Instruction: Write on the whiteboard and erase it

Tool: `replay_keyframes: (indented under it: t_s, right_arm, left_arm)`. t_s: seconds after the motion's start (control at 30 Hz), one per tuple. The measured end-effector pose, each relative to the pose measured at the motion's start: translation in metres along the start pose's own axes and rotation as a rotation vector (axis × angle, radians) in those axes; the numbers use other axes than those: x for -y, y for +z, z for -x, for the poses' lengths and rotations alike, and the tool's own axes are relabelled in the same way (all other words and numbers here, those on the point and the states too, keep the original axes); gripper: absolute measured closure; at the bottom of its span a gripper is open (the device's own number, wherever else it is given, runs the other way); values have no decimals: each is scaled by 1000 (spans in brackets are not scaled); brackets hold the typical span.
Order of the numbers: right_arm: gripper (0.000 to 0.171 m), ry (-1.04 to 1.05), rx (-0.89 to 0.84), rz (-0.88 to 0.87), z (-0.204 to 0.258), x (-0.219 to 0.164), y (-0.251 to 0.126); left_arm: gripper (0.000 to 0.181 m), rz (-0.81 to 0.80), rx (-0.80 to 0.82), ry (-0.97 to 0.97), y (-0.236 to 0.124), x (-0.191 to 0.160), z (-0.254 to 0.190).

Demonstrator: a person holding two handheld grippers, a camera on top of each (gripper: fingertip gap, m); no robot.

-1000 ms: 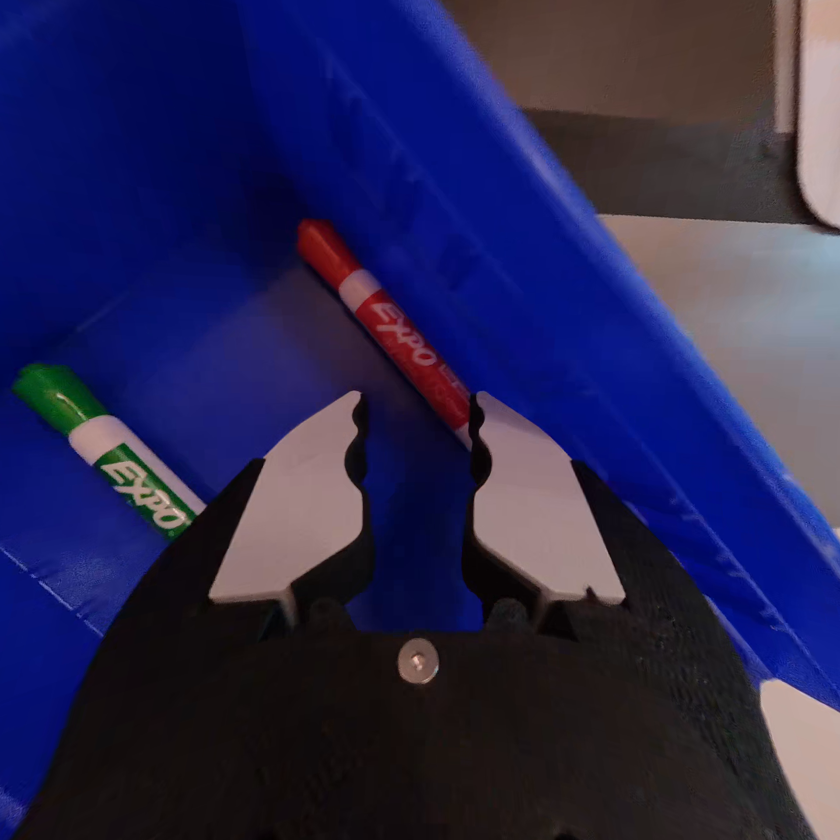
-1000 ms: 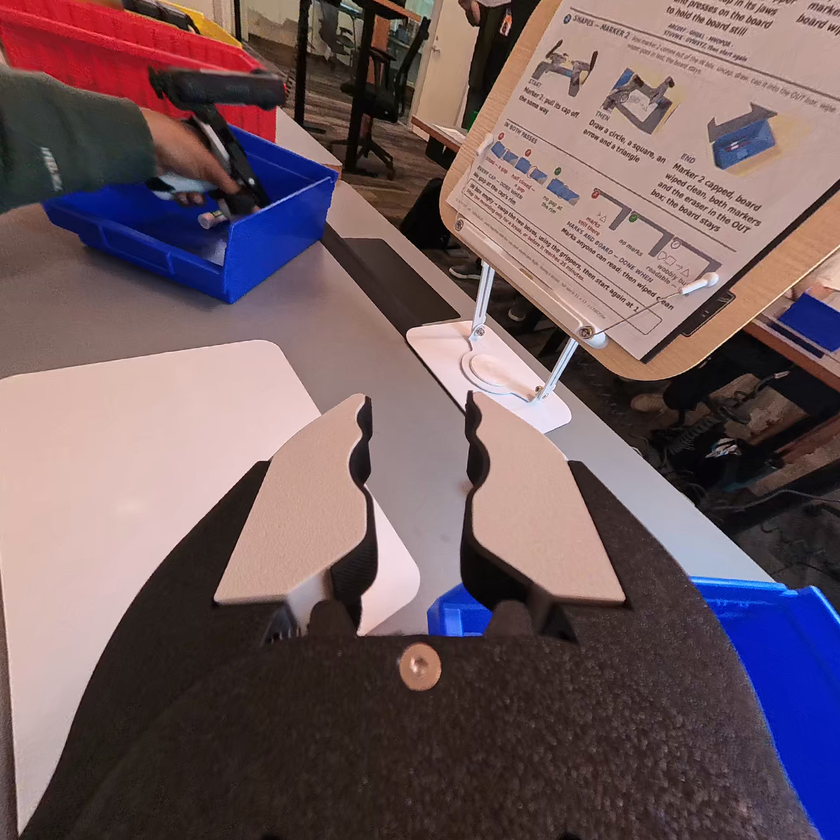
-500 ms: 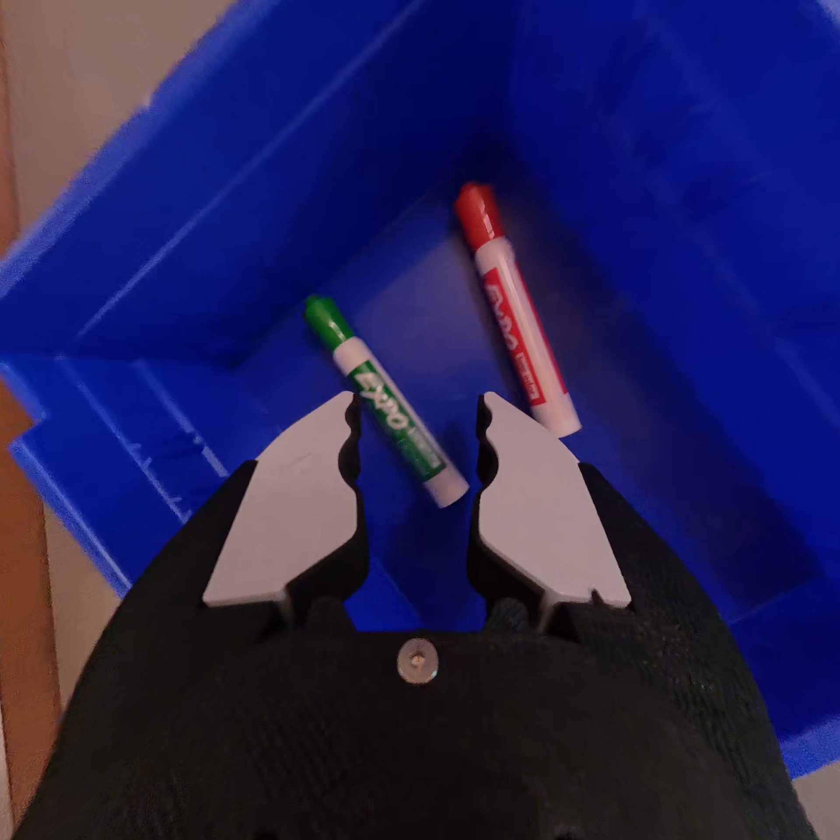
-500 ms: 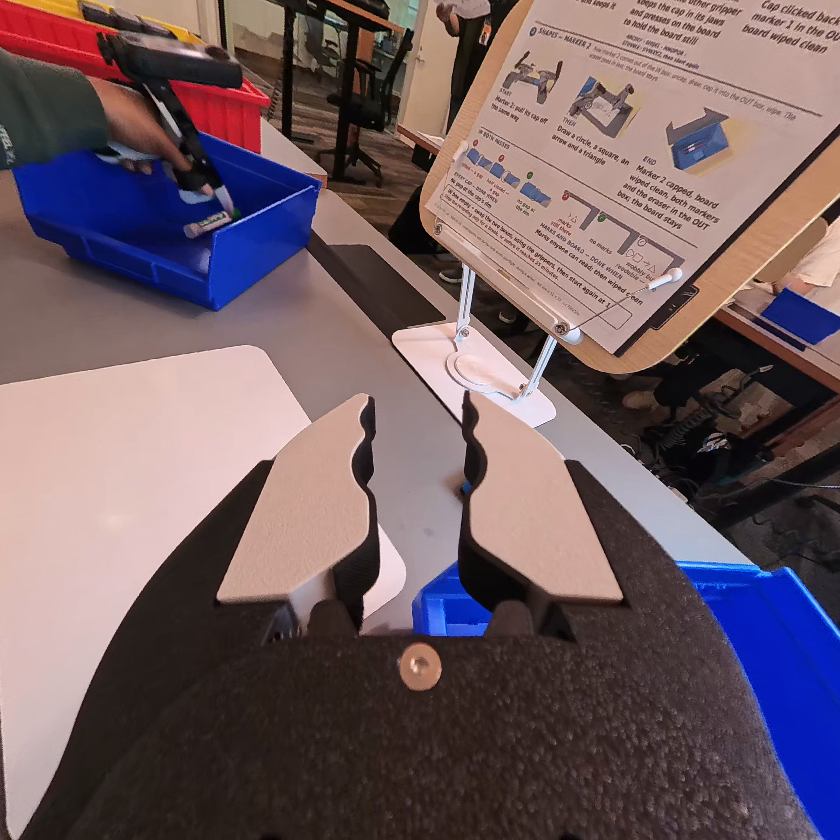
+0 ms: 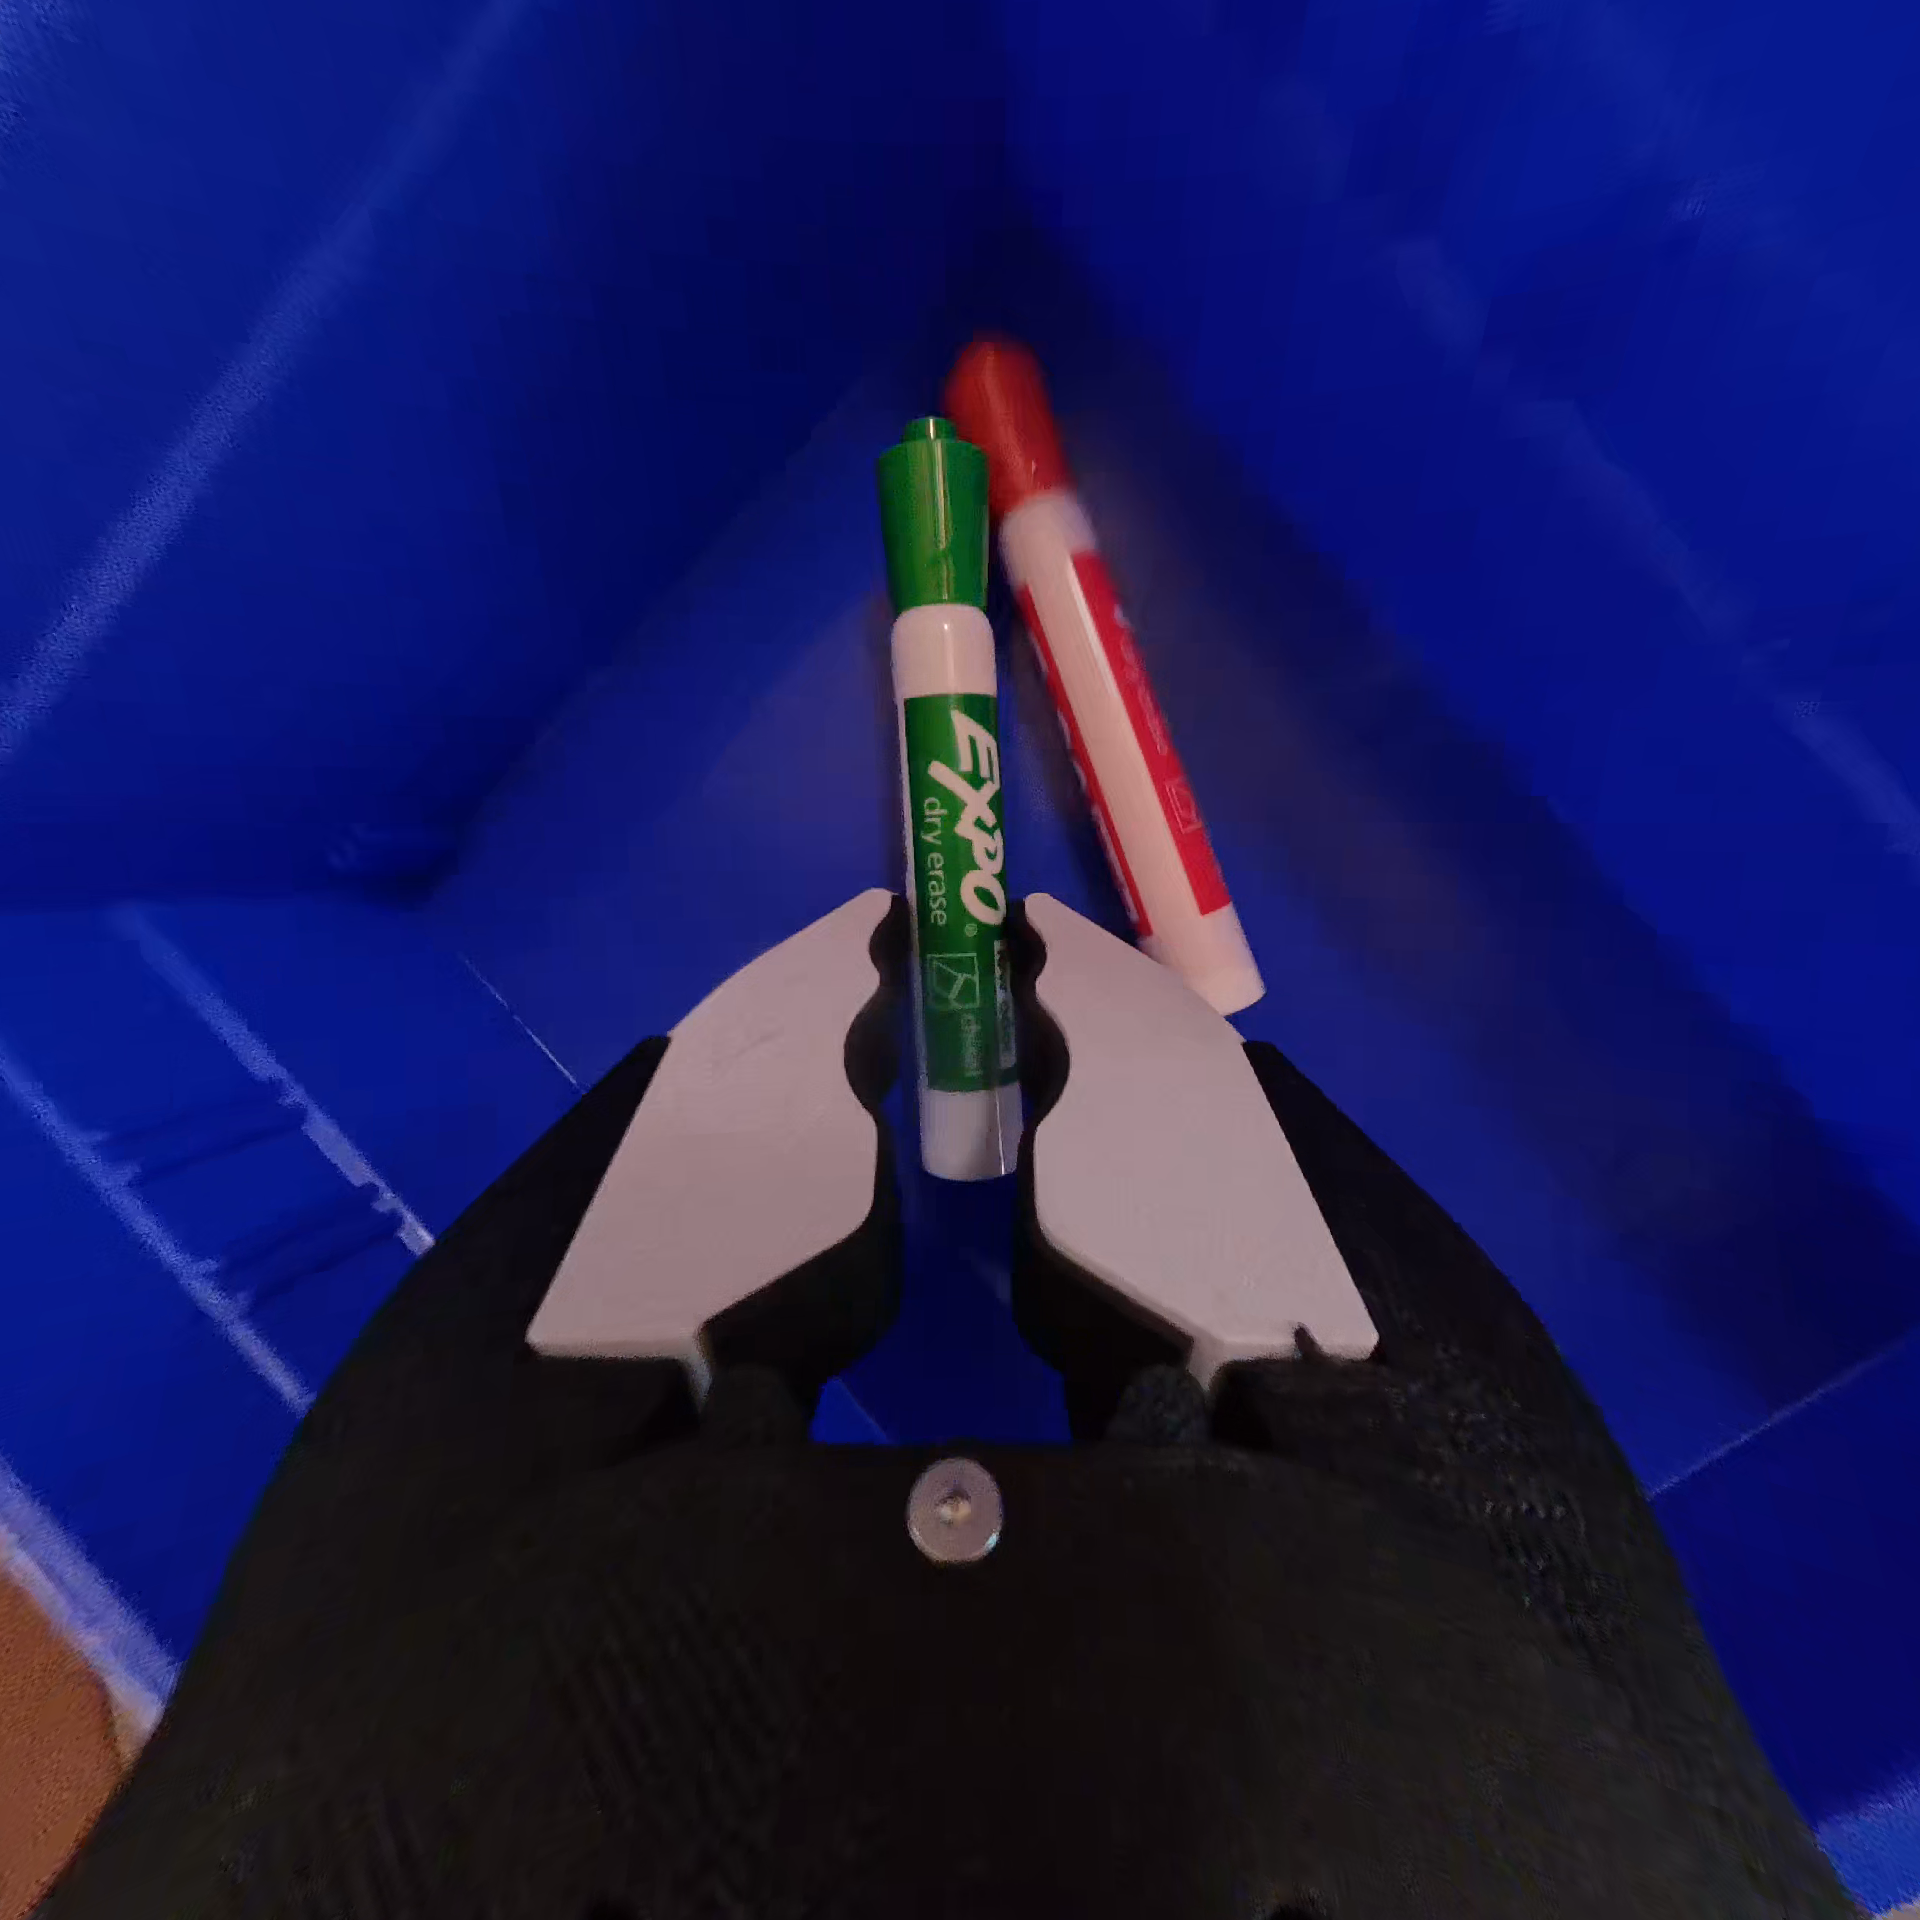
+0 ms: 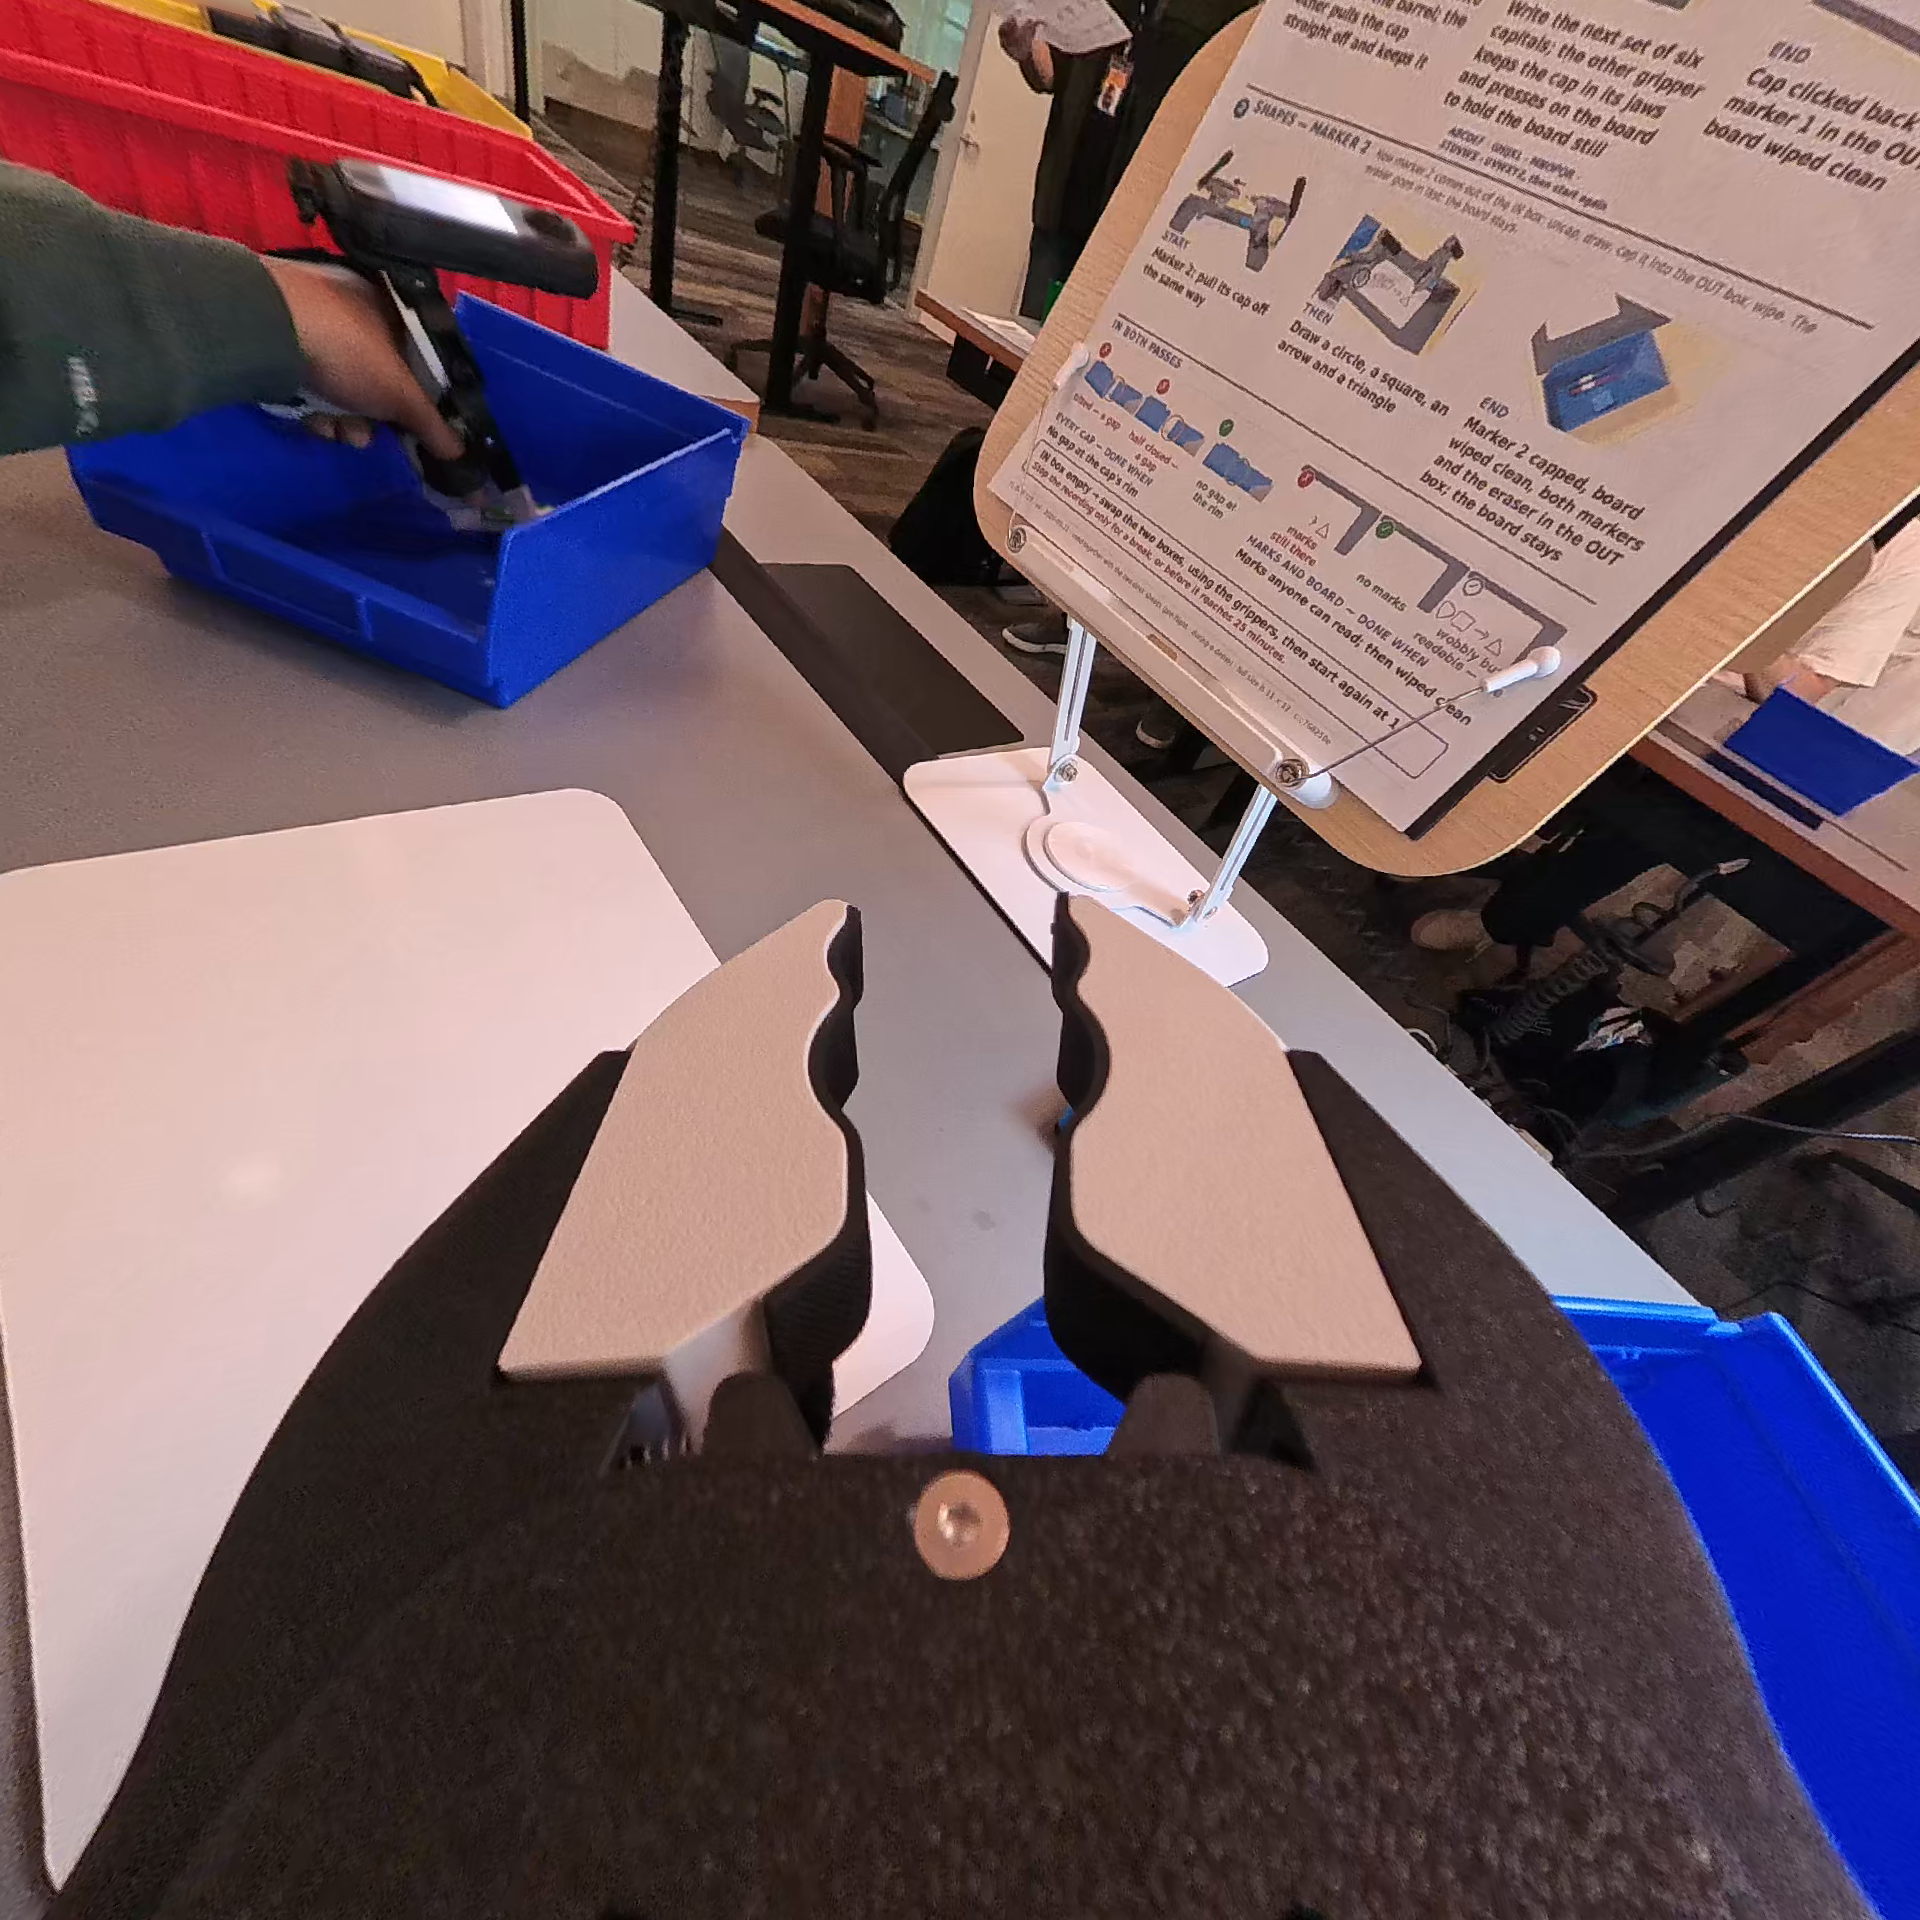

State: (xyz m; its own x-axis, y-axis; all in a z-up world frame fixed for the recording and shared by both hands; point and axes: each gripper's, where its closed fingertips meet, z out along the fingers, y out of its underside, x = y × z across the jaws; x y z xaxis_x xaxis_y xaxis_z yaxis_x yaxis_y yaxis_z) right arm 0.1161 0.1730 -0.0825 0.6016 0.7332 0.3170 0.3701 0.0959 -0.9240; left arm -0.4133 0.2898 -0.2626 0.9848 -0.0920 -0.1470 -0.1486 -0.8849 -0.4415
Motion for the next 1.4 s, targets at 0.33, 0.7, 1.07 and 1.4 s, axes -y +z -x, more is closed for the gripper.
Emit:
replay_keyframes:
  t_s: [0.33,0.7,1.07,1.4]
  right_arm:
    - [136,47,110,-47,36,8,9]
    - [120,385,525,-241,145,44,17]
    - [151,435,624,-210,170,27,27]
    - [126,253,595,-188,179,32,25]
  left_arm:
    - [163,-883,-525,371,-224,71,-188]
    - [163,-921,-1362,423,-276,-55,-396]
    - [163,-796,-1383,476,-242,-95,-431]
    - [163,-836,-1443,396,-252,-88,-422]
